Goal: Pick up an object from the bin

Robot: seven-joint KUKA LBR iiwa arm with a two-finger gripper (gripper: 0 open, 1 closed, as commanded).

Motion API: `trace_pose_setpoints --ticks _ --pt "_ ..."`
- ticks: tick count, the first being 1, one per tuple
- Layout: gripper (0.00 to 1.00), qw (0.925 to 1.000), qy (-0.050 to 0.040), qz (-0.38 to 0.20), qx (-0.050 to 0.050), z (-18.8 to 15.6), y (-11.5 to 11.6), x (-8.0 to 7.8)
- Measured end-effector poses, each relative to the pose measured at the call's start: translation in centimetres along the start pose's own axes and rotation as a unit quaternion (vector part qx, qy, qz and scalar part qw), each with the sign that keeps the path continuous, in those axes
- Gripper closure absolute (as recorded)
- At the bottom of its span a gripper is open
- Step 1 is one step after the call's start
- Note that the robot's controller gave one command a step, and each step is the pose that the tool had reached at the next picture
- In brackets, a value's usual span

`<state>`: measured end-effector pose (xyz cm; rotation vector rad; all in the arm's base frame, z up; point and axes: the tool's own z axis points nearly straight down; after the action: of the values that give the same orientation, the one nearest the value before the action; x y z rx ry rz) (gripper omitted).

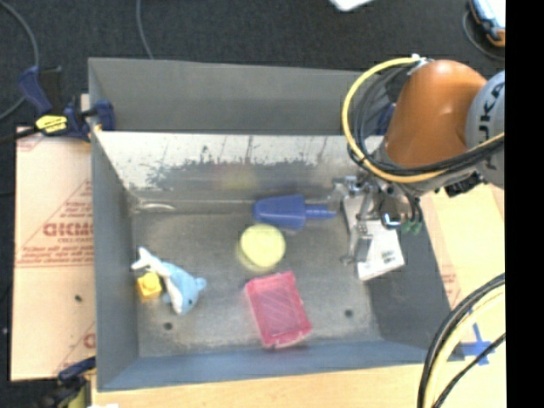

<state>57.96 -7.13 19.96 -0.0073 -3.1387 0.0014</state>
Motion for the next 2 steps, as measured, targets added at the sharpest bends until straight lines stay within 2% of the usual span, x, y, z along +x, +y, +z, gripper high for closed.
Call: trace_pose_setpoints --ticks 1,2 --pt "0.0 1.0 -0.0037 -0.001 0.0 -0.5 0.0 -0.1" --pt "0.0 0.9983 -0.004 -0.058 0.001 7.5 0.8 -0.5"
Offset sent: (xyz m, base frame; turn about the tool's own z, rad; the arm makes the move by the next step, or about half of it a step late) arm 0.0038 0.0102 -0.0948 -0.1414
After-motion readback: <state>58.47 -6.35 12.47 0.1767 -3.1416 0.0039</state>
